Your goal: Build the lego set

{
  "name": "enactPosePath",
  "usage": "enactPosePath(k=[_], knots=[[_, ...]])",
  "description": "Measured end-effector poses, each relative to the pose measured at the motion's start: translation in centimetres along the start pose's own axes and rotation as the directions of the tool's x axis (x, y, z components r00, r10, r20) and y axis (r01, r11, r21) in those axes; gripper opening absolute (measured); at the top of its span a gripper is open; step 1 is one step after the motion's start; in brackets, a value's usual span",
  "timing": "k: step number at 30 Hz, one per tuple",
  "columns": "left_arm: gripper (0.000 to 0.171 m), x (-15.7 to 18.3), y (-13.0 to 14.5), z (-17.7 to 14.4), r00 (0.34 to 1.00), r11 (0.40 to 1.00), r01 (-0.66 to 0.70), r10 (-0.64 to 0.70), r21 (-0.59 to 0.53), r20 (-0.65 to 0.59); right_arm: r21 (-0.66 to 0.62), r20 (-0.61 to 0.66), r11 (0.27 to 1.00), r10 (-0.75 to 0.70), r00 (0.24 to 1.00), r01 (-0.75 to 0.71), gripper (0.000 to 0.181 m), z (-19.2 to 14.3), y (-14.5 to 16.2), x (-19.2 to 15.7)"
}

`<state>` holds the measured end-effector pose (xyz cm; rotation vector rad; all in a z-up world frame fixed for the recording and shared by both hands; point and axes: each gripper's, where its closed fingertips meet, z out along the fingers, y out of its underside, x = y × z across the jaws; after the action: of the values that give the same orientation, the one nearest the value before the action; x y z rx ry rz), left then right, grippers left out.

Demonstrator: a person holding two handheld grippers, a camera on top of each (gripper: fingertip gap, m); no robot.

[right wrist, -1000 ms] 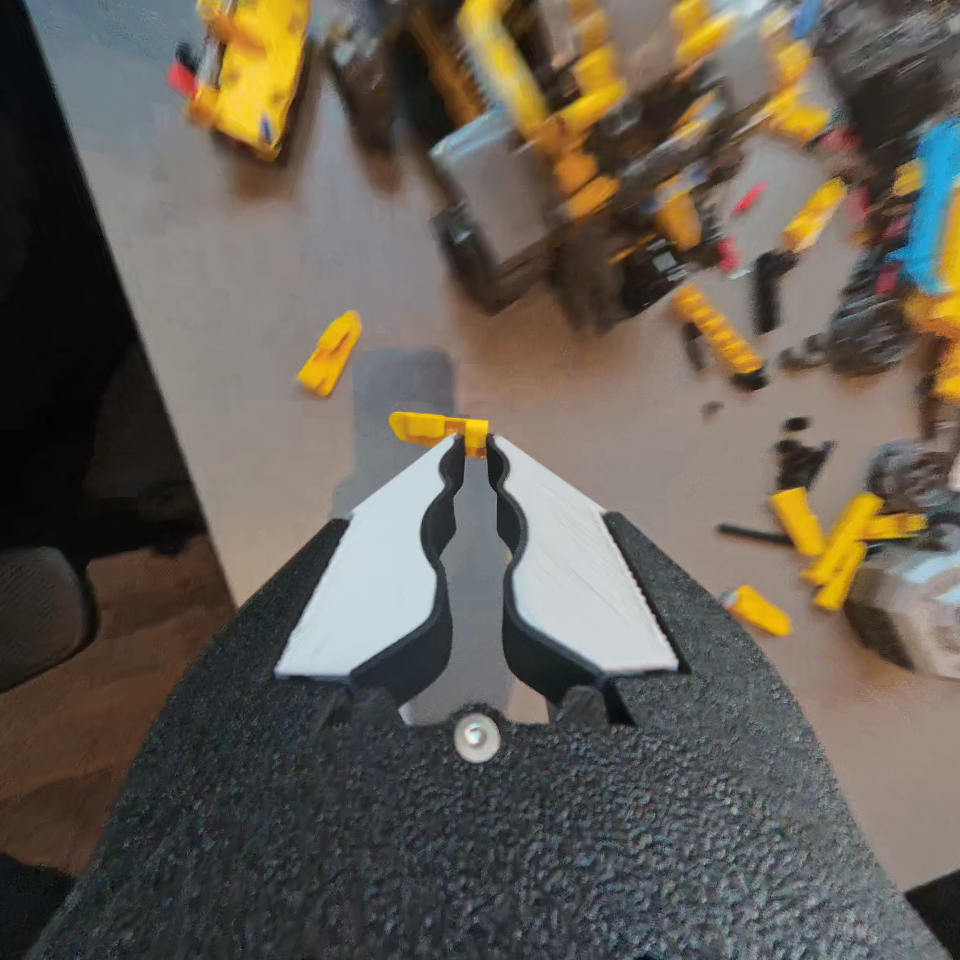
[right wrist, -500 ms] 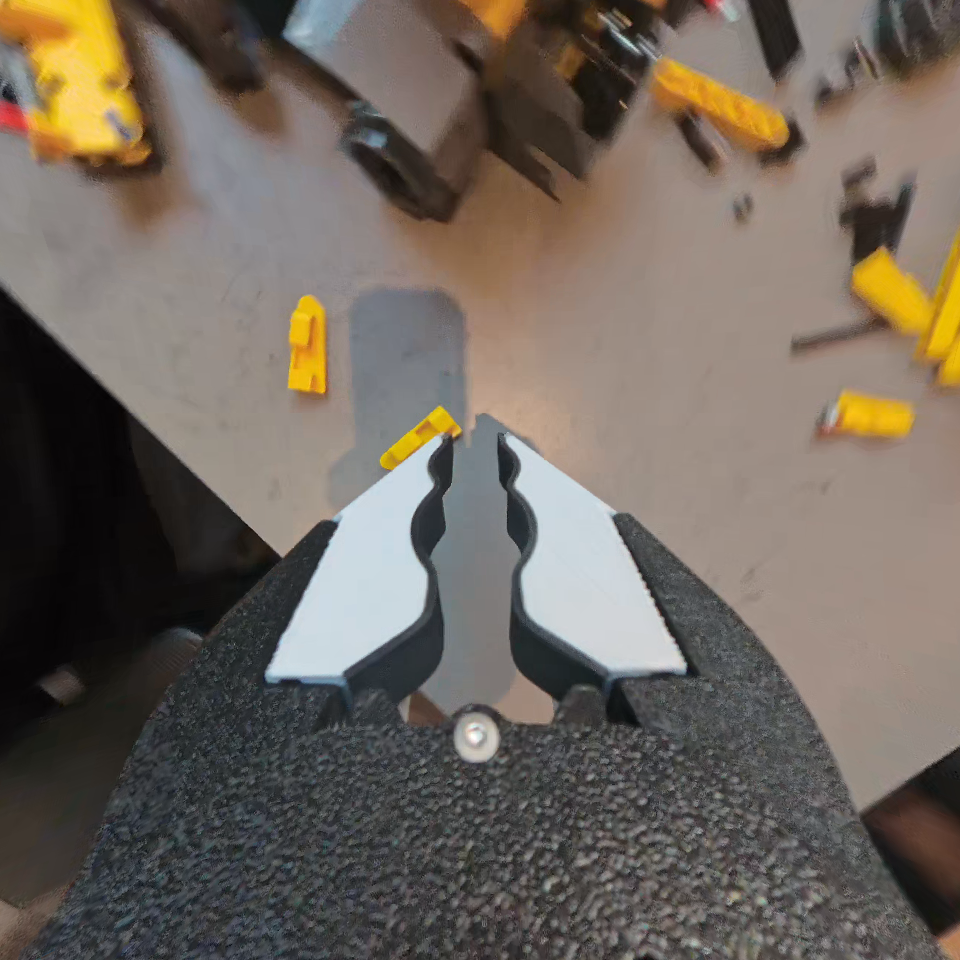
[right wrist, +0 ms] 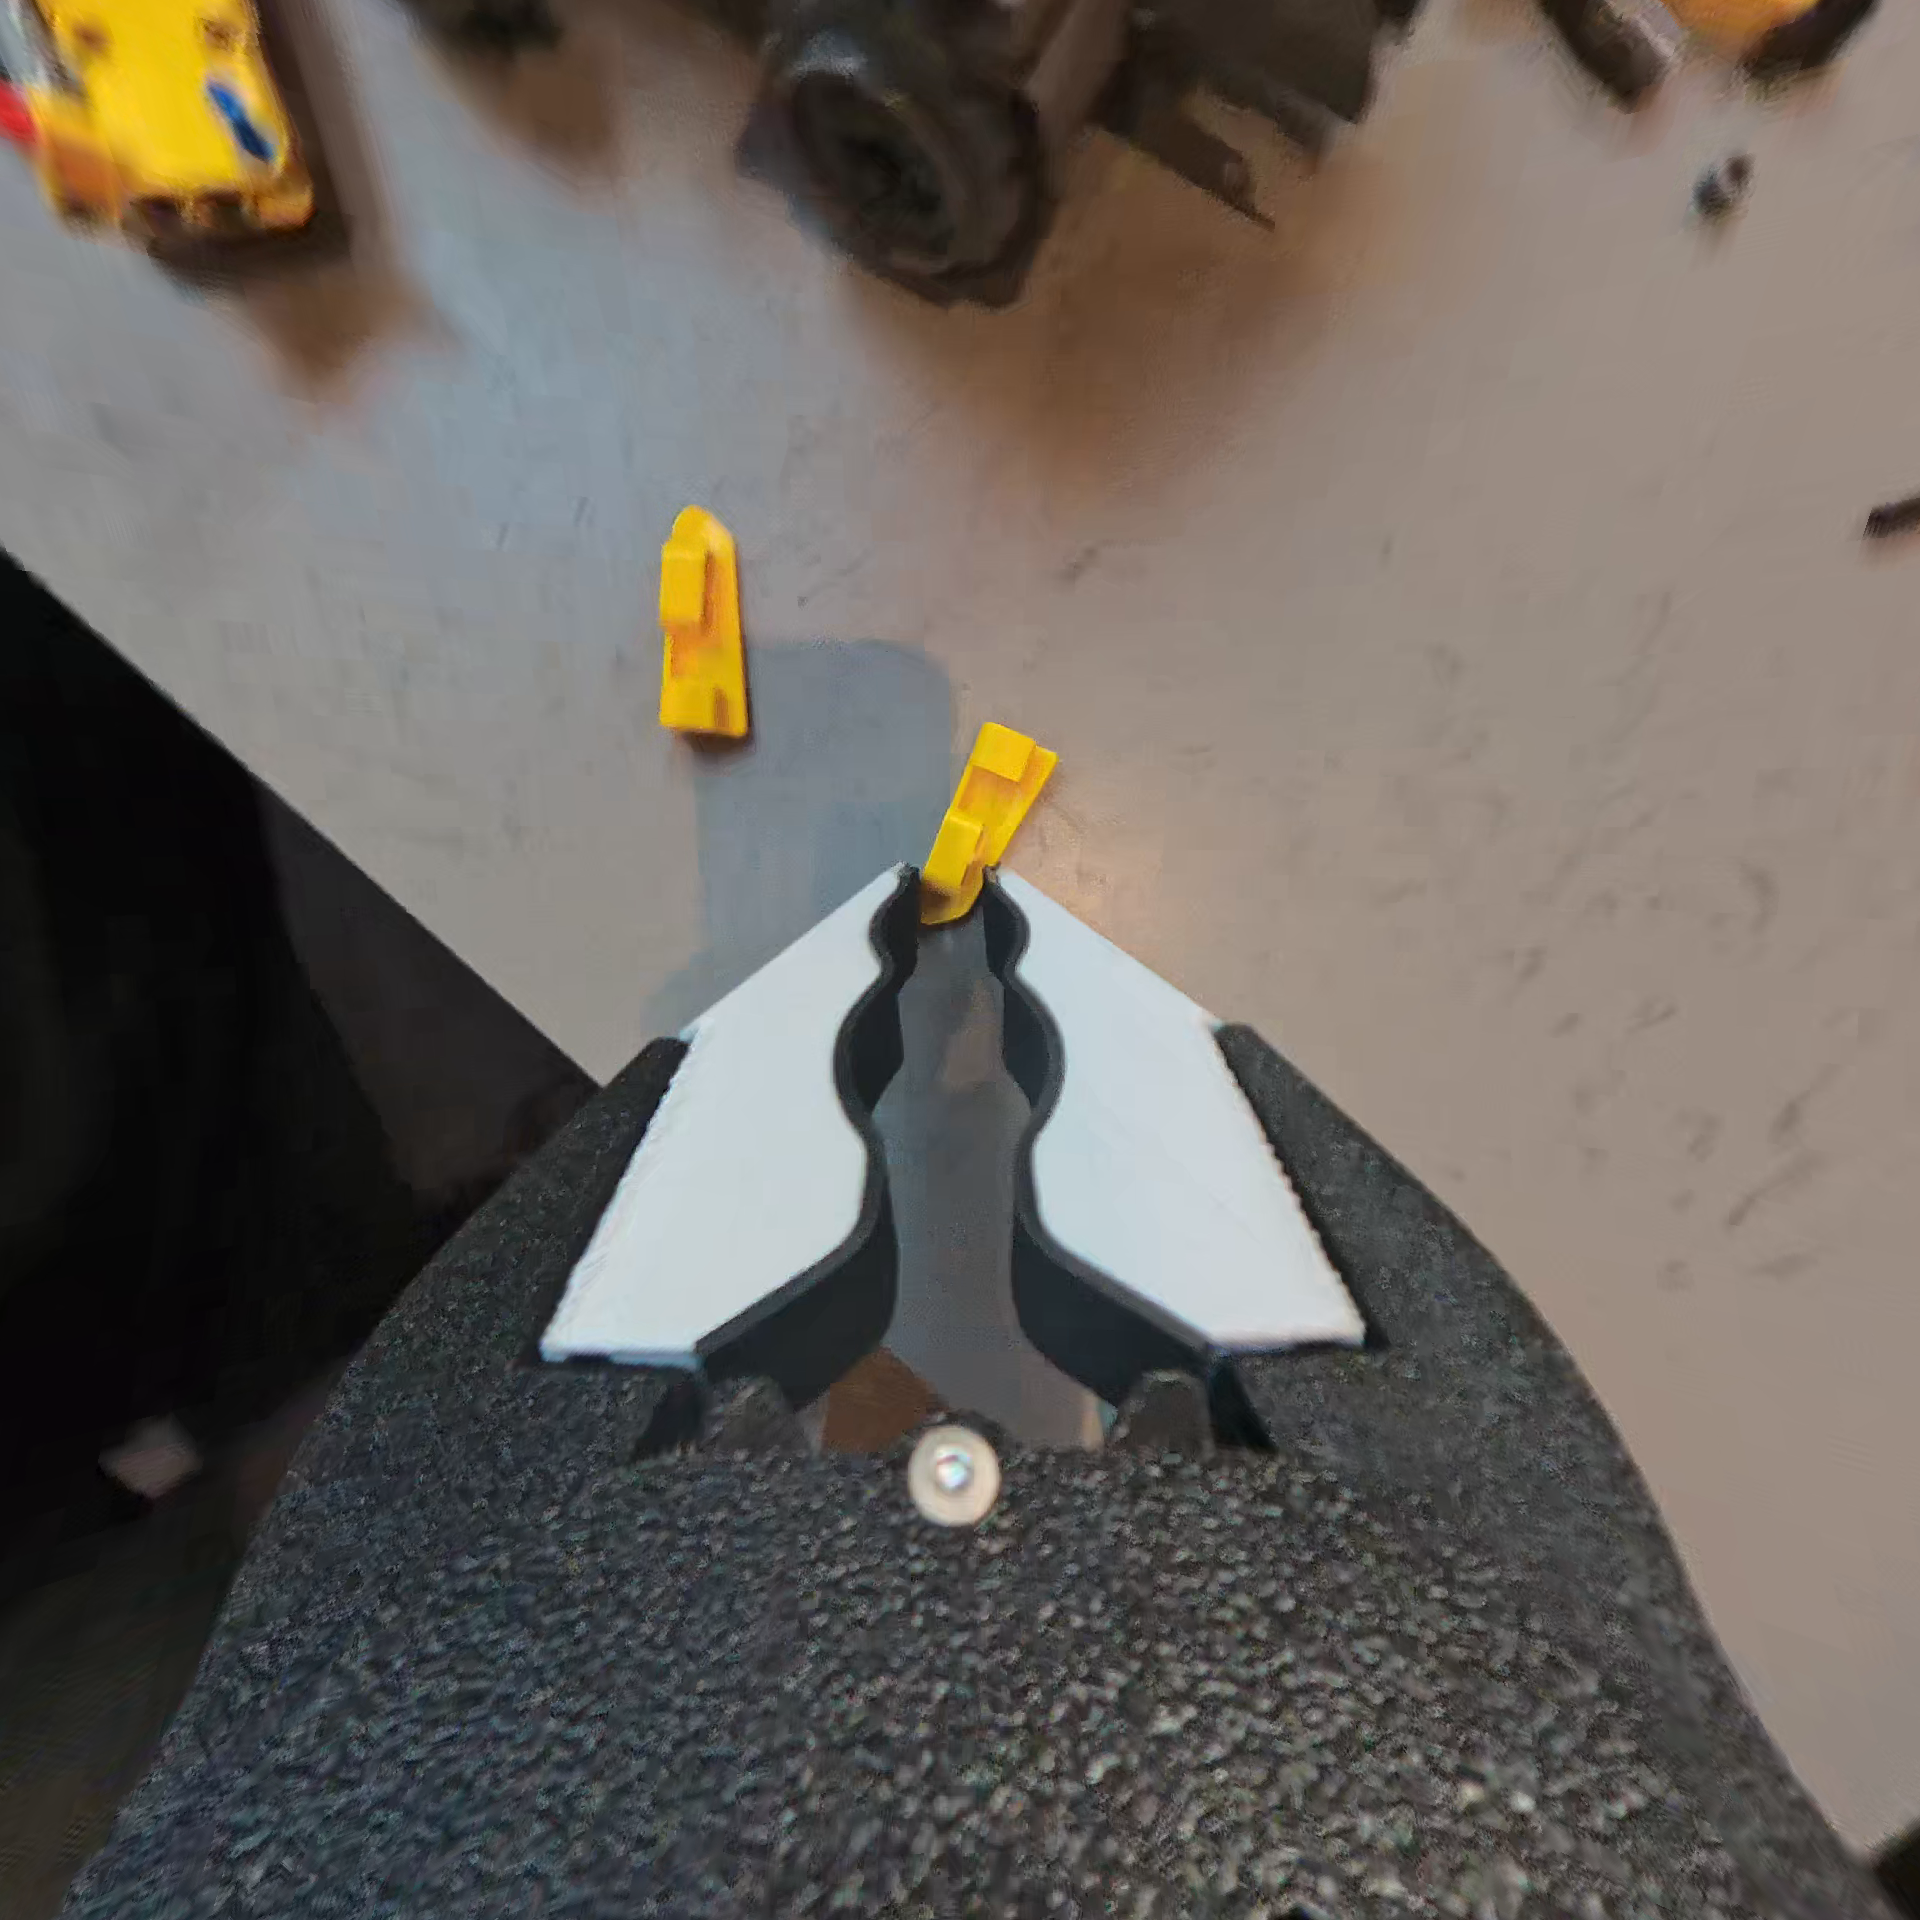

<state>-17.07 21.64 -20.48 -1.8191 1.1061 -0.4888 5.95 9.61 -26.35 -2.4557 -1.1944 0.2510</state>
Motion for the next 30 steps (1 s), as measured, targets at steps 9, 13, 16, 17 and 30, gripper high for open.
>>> enactPosePath(k=[9, 13, 16, 17, 30], knots=[[0.003, 1.9, -0.7, -0.1, 0.995, 0.998, -0.056, 0.059, 0.039, -0.081, 0.085, 0.074, 0.995, -0.058, 0.996, 0.051, 0.028, -0.7, -2.5, -3.6], [0.005, 5.9, -2.1, -1.3, 0.953, 0.984, -0.105, 0.142, 0.146, -0.267, 0.09, 0.085, 0.995, -0.048, 0.995, 0.04, 0.025, 1.5, -3.2, -5.3], [0.002, 9.0, -2.9, -2.8, 0.89, 0.958, -0.158, 0.243, 0.238, -0.386, 0.107, 0.106, 0.994, -0.004, 0.994, -0.008, 0.017, 1.7, -3.7, -5.0], [0.001, 9.5, -2.8, -2.9, 0.88, 0.951, -0.188, 0.274, 0.246, -0.389, 0.107, 0.113, 0.994, -0.007, 0.994, -0.005, 0.015, 1.8, -3.8, -5.1], [0.015, 14.6, 1.6, -4.1, 0.68, 0.937, -0.315, 0.334, 0.151, -0.652, 0.104, 0.04, 0.99, -0.105, 0.994, 0.1, 0.022, 1.7, -4.0, -4.7]])
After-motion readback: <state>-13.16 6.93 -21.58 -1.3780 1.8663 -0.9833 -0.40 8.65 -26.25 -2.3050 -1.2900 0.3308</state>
